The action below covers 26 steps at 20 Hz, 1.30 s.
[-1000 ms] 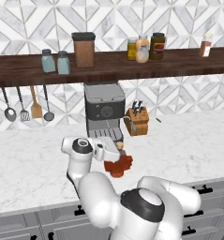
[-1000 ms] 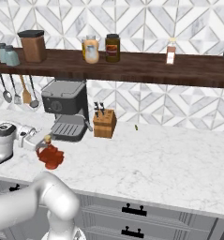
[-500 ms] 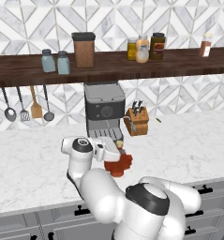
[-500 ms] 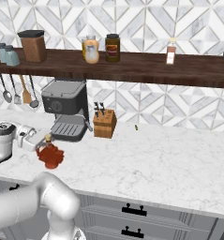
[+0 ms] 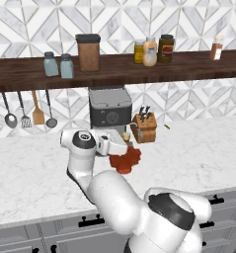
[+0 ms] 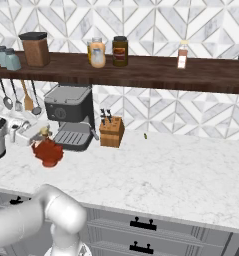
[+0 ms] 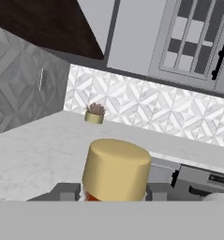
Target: Put the shaker and condiment bottle from the counter next to their counterparts in the cabinet.
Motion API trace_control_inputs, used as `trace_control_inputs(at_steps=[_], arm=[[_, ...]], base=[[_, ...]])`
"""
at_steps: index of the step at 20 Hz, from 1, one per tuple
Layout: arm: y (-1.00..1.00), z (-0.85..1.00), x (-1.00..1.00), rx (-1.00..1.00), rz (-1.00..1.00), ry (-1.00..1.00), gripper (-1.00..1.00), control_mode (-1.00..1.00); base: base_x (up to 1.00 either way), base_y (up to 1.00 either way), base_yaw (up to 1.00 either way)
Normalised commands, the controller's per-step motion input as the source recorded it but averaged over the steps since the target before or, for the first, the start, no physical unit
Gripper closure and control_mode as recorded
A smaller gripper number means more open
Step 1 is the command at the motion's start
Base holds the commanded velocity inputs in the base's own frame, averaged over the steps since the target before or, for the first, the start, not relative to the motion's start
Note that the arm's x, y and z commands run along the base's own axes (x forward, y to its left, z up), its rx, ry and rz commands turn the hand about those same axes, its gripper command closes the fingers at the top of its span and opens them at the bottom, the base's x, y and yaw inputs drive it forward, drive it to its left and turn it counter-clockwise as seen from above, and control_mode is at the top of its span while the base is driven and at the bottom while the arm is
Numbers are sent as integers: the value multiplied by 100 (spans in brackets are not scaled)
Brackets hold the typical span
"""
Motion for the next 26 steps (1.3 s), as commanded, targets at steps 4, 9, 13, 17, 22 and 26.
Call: trace_control_inputs(at_steps=[4, 9, 13, 17, 22, 26], arm=[[-17, 82, -49, 0, 12, 0, 100, -100], [-43, 49, -100, -1, 19, -14, 100, -100], [-48, 82, -77, 2, 19, -12, 100, -100], [-43, 82, -77, 0, 21, -11, 100, -100], [-36, 72, -83, 0, 27, -6, 100, -100], [-25, 76, -81, 0, 27, -3, 100, -100]], base=[[0, 0, 0], [0, 0, 0], [0, 0, 0], [0, 0, 0], [0, 0, 0], [0, 0, 0]])
